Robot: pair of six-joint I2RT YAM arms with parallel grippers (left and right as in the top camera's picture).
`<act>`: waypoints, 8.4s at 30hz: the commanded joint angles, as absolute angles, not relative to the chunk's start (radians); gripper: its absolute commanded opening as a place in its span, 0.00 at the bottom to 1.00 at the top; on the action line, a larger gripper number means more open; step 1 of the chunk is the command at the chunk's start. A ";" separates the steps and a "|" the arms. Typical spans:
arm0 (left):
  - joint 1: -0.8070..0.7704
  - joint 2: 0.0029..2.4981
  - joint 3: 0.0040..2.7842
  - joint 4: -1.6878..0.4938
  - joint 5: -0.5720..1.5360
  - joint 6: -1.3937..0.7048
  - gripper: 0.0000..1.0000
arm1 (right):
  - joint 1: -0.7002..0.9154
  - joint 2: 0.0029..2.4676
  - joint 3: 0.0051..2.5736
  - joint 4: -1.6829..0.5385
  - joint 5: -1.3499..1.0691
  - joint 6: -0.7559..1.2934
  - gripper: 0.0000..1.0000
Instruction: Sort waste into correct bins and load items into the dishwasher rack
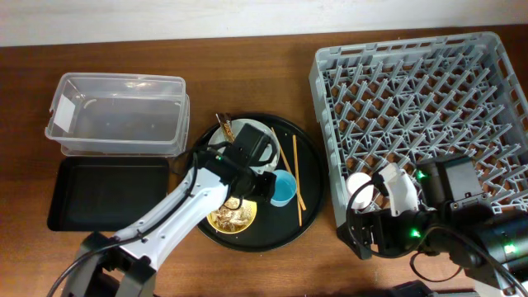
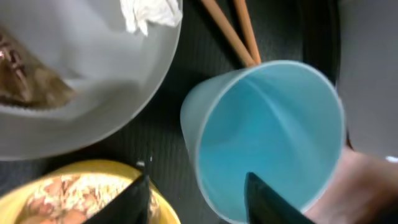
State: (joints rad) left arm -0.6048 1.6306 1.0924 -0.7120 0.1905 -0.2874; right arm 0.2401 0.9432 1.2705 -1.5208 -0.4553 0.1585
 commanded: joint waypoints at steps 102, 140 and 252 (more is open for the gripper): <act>0.311 1.500 1.178 -1.168 0.840 0.290 0.00 | -0.262 0.738 1.357 -1.531 -0.546 0.082 0.96; 0.716 1.848 1.142 -1.674 1.411 1.171 0.00 | -0.262 0.739 1.357 -1.546 -0.546 0.086 0.96; -0.125 1.601 1.769 -1.252 -0.056 -0.134 0.86 | -0.262 0.739 1.357 -1.583 -0.485 0.082 0.99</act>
State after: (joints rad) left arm -0.0975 1.8091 1.7626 -1.1957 -0.0769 -0.1192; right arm -0.2558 0.7410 1.3556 -1.5860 -0.4988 0.0937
